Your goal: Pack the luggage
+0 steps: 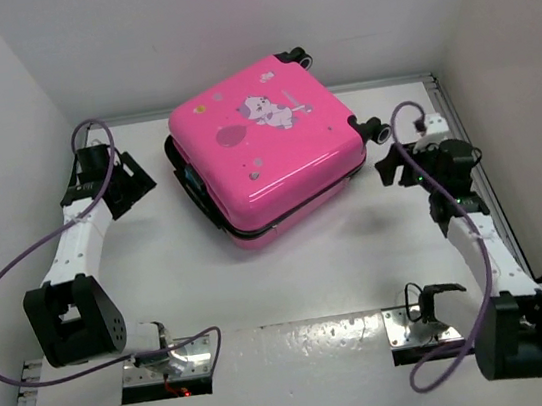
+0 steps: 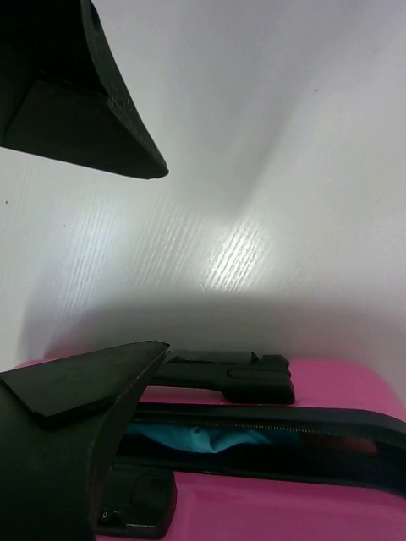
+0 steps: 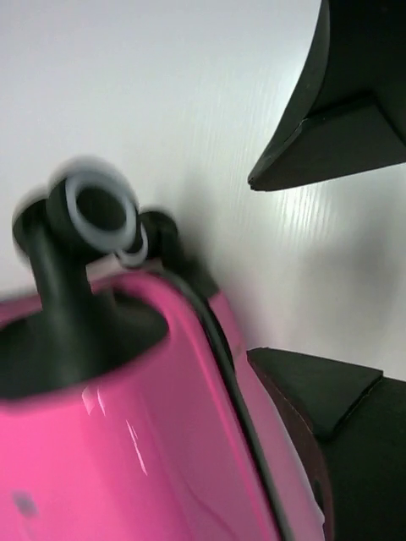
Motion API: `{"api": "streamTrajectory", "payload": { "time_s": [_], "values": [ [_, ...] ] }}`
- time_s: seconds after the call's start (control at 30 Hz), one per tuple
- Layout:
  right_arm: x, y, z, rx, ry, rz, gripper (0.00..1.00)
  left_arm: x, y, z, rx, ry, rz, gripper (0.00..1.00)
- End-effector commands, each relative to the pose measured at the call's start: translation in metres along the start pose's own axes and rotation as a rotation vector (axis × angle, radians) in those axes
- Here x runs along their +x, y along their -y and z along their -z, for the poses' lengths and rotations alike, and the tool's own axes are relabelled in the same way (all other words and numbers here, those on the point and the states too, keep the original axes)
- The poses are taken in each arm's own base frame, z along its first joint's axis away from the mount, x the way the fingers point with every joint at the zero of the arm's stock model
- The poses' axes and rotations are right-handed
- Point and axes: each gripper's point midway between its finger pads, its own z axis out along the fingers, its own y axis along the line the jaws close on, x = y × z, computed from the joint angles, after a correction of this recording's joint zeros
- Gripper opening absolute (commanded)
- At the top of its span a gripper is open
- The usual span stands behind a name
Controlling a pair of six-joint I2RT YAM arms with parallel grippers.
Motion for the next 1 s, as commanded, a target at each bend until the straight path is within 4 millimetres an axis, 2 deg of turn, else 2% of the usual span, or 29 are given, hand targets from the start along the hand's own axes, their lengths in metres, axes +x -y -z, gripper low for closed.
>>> {"api": "streamTrajectory", "payload": {
  "time_s": [0.0, 0.03, 0.07, 0.1, 0.13, 0.17, 0.23, 0.3, 0.33, 0.37, 0.4, 0.47, 0.5, 0.57, 0.63, 0.67, 0.7, 0.73, 0.77, 0.8, 0.83, 0.9, 0.97],
  "values": [
    [-0.047, 0.018, -0.001, 0.018, 0.087, -0.18, 0.77, -0.007, 0.002, 0.008, 0.016, 0.033, -0.036, 0.83],
    [-0.055, 0.028, 0.0, 0.031, 0.101, -0.266, 0.77, -0.008, 0.001, 0.008, 0.008, 0.037, -0.036, 0.83],
    [-0.054, 0.032, -0.003, 0.003, 0.084, -0.325, 0.77, -0.008, 0.0, 0.008, 0.007, 0.037, -0.048, 0.83],
    [-0.074, 0.041, -0.005, -0.008, 0.113, -0.405, 0.77, -0.008, 0.0, 0.008, 0.007, 0.037, -0.048, 0.83],
    [-0.08, 0.032, -0.006, -0.079, 0.107, -0.489, 0.77, -0.01, -0.003, 0.005, 0.001, 0.04, -0.051, 0.83],
    [-0.08, 0.035, -0.014, -0.119, 0.073, -0.6, 0.76, -0.01, -0.003, 0.005, 0.001, 0.04, -0.051, 0.84],
    [-0.076, 0.028, -0.018, -0.213, 0.024, -0.687, 0.7, -0.01, -0.003, 0.001, 0.001, 0.04, -0.051, 0.84],
    [-0.079, 0.023, -0.02, -0.204, 0.008, -0.585, 0.7, -0.013, -0.002, 0.001, 0.005, 0.049, -0.073, 0.84],
    [-0.074, 0.023, -0.02, -0.187, 0.001, -0.429, 0.72, -0.015, -0.003, 0.001, 0.001, 0.061, -0.073, 0.84],
    [-0.06, 0.017, -0.023, -0.171, -0.036, -0.289, 0.74, -0.019, -0.001, 0.002, 0.005, 0.07, -0.083, 0.84],
    [-0.063, 0.012, -0.017, -0.177, -0.02, -0.208, 0.76, -0.018, -0.004, -0.001, -0.008, 0.066, -0.1, 0.84],
    [-0.047, 0.014, -0.015, -0.2, -0.06, 0.012, 0.8, -0.022, -0.003, 0.001, -0.005, 0.074, -0.111, 0.85],
    [-0.047, 0.009, -0.01, -0.235, -0.068, 0.054, 0.81, -0.02, -0.004, -0.002, -0.009, 0.065, -0.122, 0.85],
    [-0.044, 0.018, -0.01, -0.246, -0.061, 0.274, 0.85, -0.022, -0.003, -0.002, -0.005, 0.074, -0.122, 0.85],
    [-0.04, 0.033, -0.016, -0.198, -0.091, 0.412, 0.85, -0.024, -0.003, -0.004, -0.006, 0.072, -0.122, 0.85],
    [-0.038, 0.038, -0.02, -0.176, -0.103, 0.401, 0.87, -0.023, -0.001, -0.004, 0.003, 0.069, -0.122, 0.85],
    [-0.052, 0.044, -0.023, -0.141, -0.085, 0.383, 0.87, -0.023, -0.001, -0.007, 0.003, 0.069, -0.122, 0.85],
    [-0.057, 0.06, -0.031, -0.093, -0.11, 0.206, 0.87, -0.027, 0.001, -0.005, 0.007, 0.078, -0.122, 0.85],
    [-0.073, 0.062, -0.03, -0.094, -0.109, 0.134, 0.87, -0.027, 0.001, -0.005, 0.007, 0.078, -0.122, 0.85],
    [-0.072, 0.074, -0.026, -0.079, -0.128, 0.034, 0.87, -0.027, 0.001, -0.005, 0.007, 0.078, -0.122, 0.86],
    [-0.073, 0.072, -0.027, -0.114, -0.135, -0.192, 0.86, -0.03, 0.002, -0.006, 0.011, 0.088, -0.121, 0.86],
    [-0.082, 0.075, -0.026, -0.145, -0.064, -0.216, 0.89, -0.032, 0.003, -0.006, 0.014, 0.097, -0.143, 0.86],
    [-0.073, 0.062, -0.023, -0.162, -0.029, -0.063, 0.92, -0.027, 0.005, -0.009, 0.036, 0.074, -0.179, 0.89]
  ]
}}
